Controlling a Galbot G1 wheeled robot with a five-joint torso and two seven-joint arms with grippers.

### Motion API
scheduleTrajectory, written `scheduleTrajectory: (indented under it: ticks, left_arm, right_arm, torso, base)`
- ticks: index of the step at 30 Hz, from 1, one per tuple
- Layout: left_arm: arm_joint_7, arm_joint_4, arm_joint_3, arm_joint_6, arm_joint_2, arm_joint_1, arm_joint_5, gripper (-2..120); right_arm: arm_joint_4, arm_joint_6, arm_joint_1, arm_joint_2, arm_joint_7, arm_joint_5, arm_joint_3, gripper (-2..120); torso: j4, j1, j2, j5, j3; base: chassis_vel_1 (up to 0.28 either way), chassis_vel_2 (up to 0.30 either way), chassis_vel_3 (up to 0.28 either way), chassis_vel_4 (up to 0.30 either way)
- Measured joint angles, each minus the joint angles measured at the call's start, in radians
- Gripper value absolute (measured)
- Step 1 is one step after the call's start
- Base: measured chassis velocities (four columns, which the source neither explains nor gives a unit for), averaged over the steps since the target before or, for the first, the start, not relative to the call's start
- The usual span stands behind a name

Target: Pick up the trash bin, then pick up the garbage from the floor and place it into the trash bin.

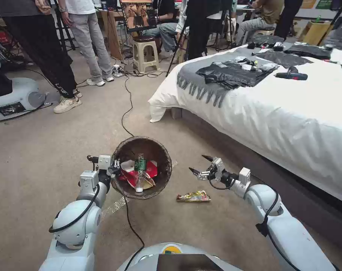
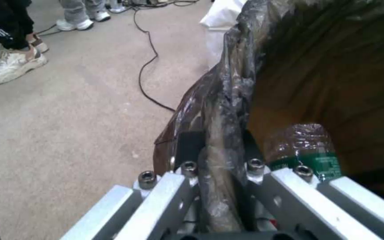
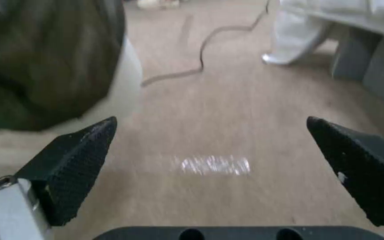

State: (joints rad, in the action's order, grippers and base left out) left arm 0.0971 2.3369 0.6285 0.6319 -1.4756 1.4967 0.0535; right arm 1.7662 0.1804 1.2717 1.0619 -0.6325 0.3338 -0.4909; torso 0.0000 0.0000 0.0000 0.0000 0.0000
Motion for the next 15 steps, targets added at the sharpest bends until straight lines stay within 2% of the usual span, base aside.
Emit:
scheduleTrajectory:
  ticks: [10,15]
  left_arm:
    - [0.001,-0.001,-0.001,-0.003,-0.001,0.002,0.0,3]
    - [0.001,-0.001,0.0,-0.003,-0.001,0.003,-0.001,3]
  right_arm:
    - [-0.188,-0.049,-0.047,0.016,0.006,-0.074,0.048,100]
    - [-0.239,-0.06,-0.061,0.032,0.019,-0.088,0.063,100]
  torso:
    - [0.0,0.0,0.0,0.0,0.0]
    - [0.0001,0.0,0.0,0.0,0.0]
  base:
    - [0.0,0.0,0.0,0.0]
    - [0.0,0.0,0.0,0.0]
